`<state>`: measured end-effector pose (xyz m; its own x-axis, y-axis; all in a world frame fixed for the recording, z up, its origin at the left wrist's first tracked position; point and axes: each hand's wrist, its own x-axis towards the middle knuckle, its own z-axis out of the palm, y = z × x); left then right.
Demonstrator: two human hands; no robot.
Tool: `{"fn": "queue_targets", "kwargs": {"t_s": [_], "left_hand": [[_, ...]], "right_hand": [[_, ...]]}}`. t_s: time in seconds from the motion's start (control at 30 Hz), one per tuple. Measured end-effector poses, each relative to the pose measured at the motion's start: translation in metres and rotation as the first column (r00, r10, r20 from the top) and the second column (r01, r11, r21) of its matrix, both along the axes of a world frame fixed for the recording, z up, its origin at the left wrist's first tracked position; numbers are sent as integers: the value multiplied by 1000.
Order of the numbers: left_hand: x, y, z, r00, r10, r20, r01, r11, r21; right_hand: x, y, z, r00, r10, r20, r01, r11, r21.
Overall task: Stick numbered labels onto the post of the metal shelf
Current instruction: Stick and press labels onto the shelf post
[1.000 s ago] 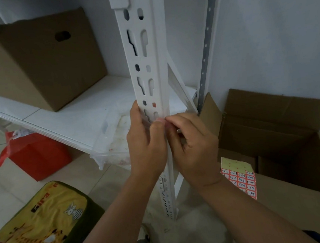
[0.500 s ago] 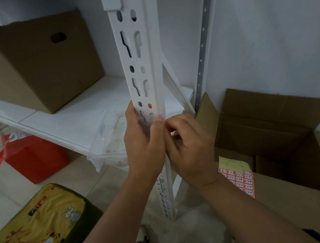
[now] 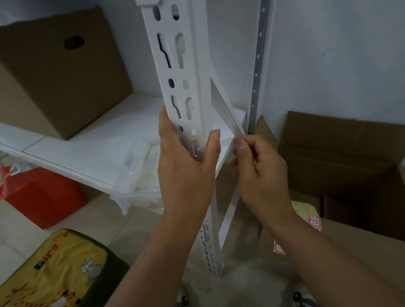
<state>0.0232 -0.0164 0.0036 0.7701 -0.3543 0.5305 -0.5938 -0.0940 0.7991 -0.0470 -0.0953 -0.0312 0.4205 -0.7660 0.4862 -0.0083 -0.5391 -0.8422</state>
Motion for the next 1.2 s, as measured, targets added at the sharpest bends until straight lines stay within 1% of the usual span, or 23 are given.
{"fn": "queue_targets", "kwargs": {"t_s": [0.07,0.2,0.33,0.5,0.57,0.63,0.7,0.77,0.8,0.83,0.87,0.9,0.93,0.97,1.0,1.03,1.1,1.13,1.2], "left_hand": [[1,2,0,1000,5,11,-5,1000,22],[1,3,-3,999,10,42,-14,997,78],[3,4,-4,999,14,31,-16,995,95],[9,7,-10,995,-37,98,20,985,173],[11,7,-12,992,-48,114,26,983,184],[12,8,-12,992,-70,109,48,981,187],[11,11,-14,989,-107,106,83,975,208],[10,15,-16,986,-122,116,92,967,239],[8,16,-17,981,-86,172,44,972,233],[6,17,-19,964,-26,266,-24,983,185],[2,18,-21,928,45,371,-82,993,86],[-2,18,-22,884,105,456,-103,994,-30],[-7,17,-24,848,121,516,-72,991,-114],[-13,15,-27,824,82,560,-3,990,-140],[-20,12,-30,813,-3,582,80,991,-106],[-25,9,-35,812,-107,574,155,987,-36],[-35,1,-43,832,-286,475,263,958,117],[-40,-4,-45,853,-341,395,294,940,175],[-48,-16,-50,894,-396,209,338,903,264]], "right_hand": [[0,0,1,1000,10,-4,-9,999,36],[0,2,3,999,47,-3,-46,998,45],[1,4,2,997,68,-18,-67,996,57],[1,4,3,997,74,12,-75,996,57],[2,4,2,998,60,19,-61,995,74],[1,4,3,995,94,14,-95,991,91],[-1,3,5,990,138,-15,-136,987,86],[-5,-1,8,987,137,-88,-133,990,51],[-7,-4,9,983,130,-129,-124,991,50],[-10,-8,10,980,121,-160,-113,992,62],[-13,-12,11,974,114,-194,-100,992,79],[-15,-16,10,965,116,-237,-95,991,97],[-18,-21,10,952,127,-280,-100,989,110],[-21,-25,8,935,145,-325,-113,987,115],[-26,-30,8,920,150,-361,-118,987,110],[-30,-34,8,915,121,-384,-99,992,78],[-41,-42,9,921,-4,-388,6,1000,3],[-48,-48,7,926,-56,-372,70,997,25],[-64,-61,3,924,-89,-373,156,976,154]]}}
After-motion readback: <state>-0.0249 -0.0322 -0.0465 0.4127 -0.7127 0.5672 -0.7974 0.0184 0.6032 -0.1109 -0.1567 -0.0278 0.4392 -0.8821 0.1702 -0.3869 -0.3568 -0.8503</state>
